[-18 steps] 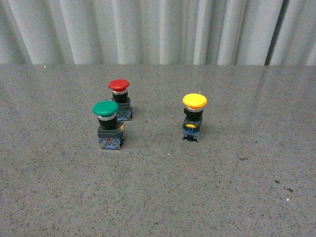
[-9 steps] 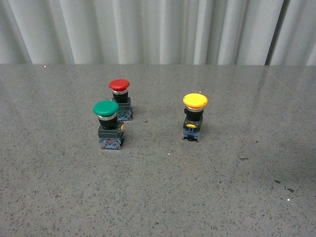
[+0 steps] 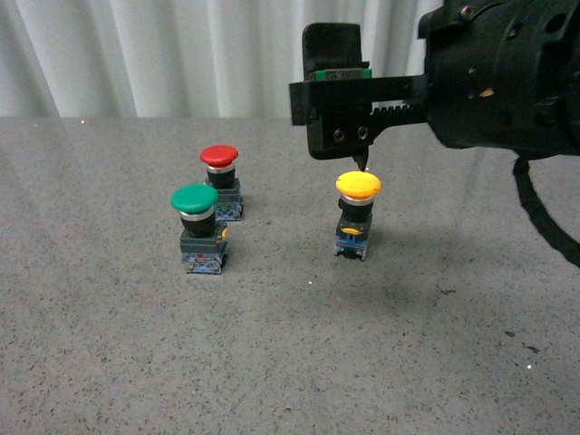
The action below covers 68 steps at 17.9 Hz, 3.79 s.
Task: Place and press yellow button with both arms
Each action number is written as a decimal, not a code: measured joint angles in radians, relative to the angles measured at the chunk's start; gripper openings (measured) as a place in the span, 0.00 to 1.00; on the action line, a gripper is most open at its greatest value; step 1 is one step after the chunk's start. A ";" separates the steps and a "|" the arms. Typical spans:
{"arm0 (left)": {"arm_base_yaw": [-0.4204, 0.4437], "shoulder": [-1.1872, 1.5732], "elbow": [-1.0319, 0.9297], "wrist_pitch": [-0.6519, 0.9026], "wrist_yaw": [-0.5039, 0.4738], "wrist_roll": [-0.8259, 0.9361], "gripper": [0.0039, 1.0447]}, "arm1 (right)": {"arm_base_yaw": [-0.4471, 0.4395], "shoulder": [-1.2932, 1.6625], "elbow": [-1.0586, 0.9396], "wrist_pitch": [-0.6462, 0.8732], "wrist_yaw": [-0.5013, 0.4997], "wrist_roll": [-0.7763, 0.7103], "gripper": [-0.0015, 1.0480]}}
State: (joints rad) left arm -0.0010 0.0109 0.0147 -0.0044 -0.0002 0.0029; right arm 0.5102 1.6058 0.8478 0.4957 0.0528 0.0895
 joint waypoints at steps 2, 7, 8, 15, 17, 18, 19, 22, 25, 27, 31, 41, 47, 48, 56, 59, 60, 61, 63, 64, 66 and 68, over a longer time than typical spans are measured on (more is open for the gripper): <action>0.000 0.000 0.000 0.000 0.000 0.000 0.94 | 0.023 0.039 0.024 -0.008 0.004 0.000 0.58; 0.000 0.000 0.000 0.000 0.000 0.000 0.94 | 0.028 0.106 0.077 -0.033 0.021 -0.005 0.09; 0.000 0.000 0.000 0.000 0.000 0.000 0.94 | 0.032 0.117 0.084 -0.038 0.023 -0.009 0.01; 0.000 0.000 0.000 0.000 0.000 0.000 0.94 | 0.031 0.192 0.107 -0.054 0.051 -0.013 0.02; 0.000 0.000 0.000 0.000 0.000 0.000 0.94 | 0.024 0.193 0.110 -0.055 0.052 -0.013 0.02; 0.000 0.000 0.000 0.000 0.000 0.000 0.94 | 0.018 0.193 0.113 -0.059 0.052 -0.013 0.02; 0.000 0.000 0.000 0.000 0.000 0.000 0.94 | 0.012 0.195 0.113 -0.061 0.051 -0.013 0.02; 0.000 0.000 0.000 0.000 0.000 0.000 0.94 | 0.002 0.218 0.113 -0.061 0.052 -0.013 0.02; 0.000 0.000 0.000 0.000 0.000 0.000 0.94 | -0.001 0.221 0.113 -0.070 0.052 -0.012 0.02; 0.000 0.000 0.000 0.000 0.000 0.000 0.94 | 0.000 0.225 0.120 -0.089 0.056 -0.012 0.02; 0.000 0.000 0.000 0.000 0.000 0.000 0.94 | 0.000 0.229 0.134 -0.135 0.072 -0.020 0.02; 0.000 0.000 0.000 0.000 0.000 0.000 0.94 | 0.002 0.105 0.055 0.047 -0.034 0.077 0.02; 0.000 0.000 0.000 0.000 0.000 0.000 0.94 | 0.058 -0.296 -0.099 0.019 -0.023 0.176 0.02; 0.000 0.000 0.000 0.000 0.000 0.000 0.94 | 0.095 -0.361 -0.148 0.009 0.140 0.129 0.02; 0.000 0.000 0.000 0.000 0.000 0.000 0.94 | -0.183 -1.173 -0.645 -0.261 0.282 -0.072 0.02; 0.000 0.000 0.000 0.000 0.000 0.000 0.94 | -0.257 -1.232 -0.693 -0.278 0.203 -0.076 0.02; 0.000 0.000 0.000 0.000 0.000 0.000 0.94 | -0.283 -1.250 -0.714 -0.287 0.178 -0.077 0.02; 0.000 0.000 0.000 0.000 0.000 0.000 0.94 | -0.336 -1.294 -0.735 -0.295 0.127 -0.080 0.02; 0.000 0.000 0.000 0.000 0.000 0.000 0.94 | -0.362 -1.324 -0.750 -0.305 0.098 -0.081 0.02; 0.000 0.000 0.000 0.000 0.000 0.000 0.94 | -0.377 -1.338 -0.761 -0.312 0.081 -0.082 0.02; 0.000 0.000 0.000 0.000 0.000 0.000 0.94 | -0.495 -1.373 -0.782 -0.337 -0.036 -0.083 0.02; 0.000 0.000 0.000 0.000 0.000 0.000 0.94 | -0.513 -1.404 -0.793 -0.346 -0.054 -0.083 0.02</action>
State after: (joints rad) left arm -0.0010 0.0109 0.0147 -0.0044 -0.0006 0.0029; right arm -0.0032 0.2016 0.0547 0.1493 -0.0013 0.0063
